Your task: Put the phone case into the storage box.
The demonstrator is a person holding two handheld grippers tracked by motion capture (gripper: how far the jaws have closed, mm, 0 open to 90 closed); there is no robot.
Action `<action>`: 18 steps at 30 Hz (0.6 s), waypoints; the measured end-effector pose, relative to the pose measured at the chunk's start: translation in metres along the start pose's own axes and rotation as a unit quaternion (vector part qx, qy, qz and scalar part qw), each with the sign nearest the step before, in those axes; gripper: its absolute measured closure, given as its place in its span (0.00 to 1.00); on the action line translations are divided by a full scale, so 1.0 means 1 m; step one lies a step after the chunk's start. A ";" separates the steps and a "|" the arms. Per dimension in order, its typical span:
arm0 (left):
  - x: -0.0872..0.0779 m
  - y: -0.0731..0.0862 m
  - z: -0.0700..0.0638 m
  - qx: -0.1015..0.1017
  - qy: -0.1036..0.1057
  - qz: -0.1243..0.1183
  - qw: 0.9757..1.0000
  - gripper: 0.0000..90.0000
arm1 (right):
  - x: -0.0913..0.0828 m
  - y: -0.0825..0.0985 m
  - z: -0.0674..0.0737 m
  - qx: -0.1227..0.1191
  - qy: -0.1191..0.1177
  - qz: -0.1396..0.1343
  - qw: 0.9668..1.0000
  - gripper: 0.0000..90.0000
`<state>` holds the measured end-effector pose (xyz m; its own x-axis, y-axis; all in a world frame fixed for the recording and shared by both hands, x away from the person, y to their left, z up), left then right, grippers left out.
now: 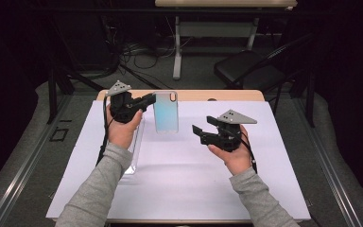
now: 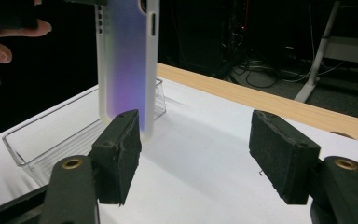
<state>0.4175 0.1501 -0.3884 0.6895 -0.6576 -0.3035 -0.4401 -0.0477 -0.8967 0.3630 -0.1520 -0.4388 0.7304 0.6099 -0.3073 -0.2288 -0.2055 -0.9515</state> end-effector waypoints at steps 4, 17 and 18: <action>-0.005 -0.004 0.008 -0.004 -0.009 -0.005 1.000 0.93 | 0.001 0.001 -0.002 -0.006 0.007 0.004 1.000 0.35; -0.021 -0.015 0.037 -0.004 -0.034 -0.015 0.999 0.93 | 0.002 0.002 -0.004 -0.010 0.016 0.008 1.000 0.25; -0.022 -0.016 0.039 -0.005 -0.036 -0.016 0.999 0.93 | 0.002 0.002 -0.004 -0.010 0.018 0.009 1.000 0.24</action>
<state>0.4316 0.1944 -0.3803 0.7429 -0.5999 -0.2971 -0.4222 -0.0755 -0.9033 0.3663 -0.1539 -0.4413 0.7488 0.5788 -0.3229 -0.2295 -0.2306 -0.9456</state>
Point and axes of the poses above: each handheld gripper's, and its own axes: x roughly forward along the jaws, y roughly out of its underside, z roughly to its left, the point moved 1 cm from there along x, roughly forward along the jaws, and after that the axes turned 7 degrees about -x, right-handed, at the moved point
